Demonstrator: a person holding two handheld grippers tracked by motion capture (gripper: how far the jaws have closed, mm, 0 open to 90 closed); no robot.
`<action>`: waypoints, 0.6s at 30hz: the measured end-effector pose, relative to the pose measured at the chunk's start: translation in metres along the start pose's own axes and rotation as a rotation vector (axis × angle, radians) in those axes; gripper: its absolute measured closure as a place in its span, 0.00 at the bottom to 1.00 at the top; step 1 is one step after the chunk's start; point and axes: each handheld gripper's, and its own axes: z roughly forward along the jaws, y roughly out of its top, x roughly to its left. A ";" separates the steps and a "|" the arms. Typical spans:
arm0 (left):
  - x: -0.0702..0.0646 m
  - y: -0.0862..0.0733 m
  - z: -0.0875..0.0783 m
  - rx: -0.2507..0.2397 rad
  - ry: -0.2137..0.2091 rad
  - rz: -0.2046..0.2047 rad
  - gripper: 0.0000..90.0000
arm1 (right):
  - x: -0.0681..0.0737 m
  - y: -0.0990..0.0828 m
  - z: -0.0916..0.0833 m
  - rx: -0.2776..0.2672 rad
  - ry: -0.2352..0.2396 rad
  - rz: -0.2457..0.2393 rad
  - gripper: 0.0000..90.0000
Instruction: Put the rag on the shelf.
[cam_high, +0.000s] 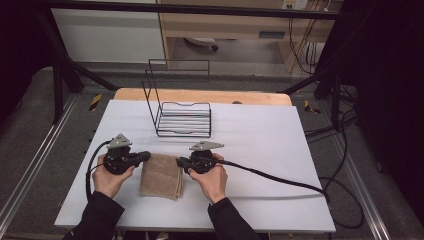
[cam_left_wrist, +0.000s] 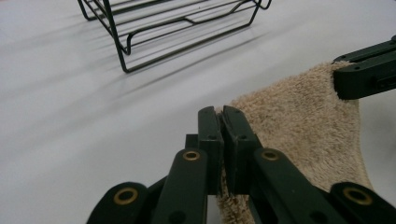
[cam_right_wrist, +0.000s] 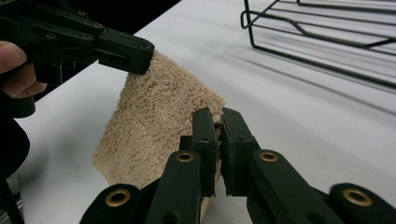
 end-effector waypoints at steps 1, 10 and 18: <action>-0.001 0.001 -0.002 -0.004 -0.001 0.005 0.96 | 0.000 0.001 -0.001 -0.006 -0.001 -0.008 0.95; -0.011 0.008 -0.013 -0.049 0.013 0.020 0.96 | 0.003 0.008 -0.014 -0.041 -0.004 -0.032 0.95; -0.019 0.014 -0.020 -0.094 0.007 0.023 0.96 | 0.004 0.015 -0.026 -0.066 -0.007 -0.061 0.95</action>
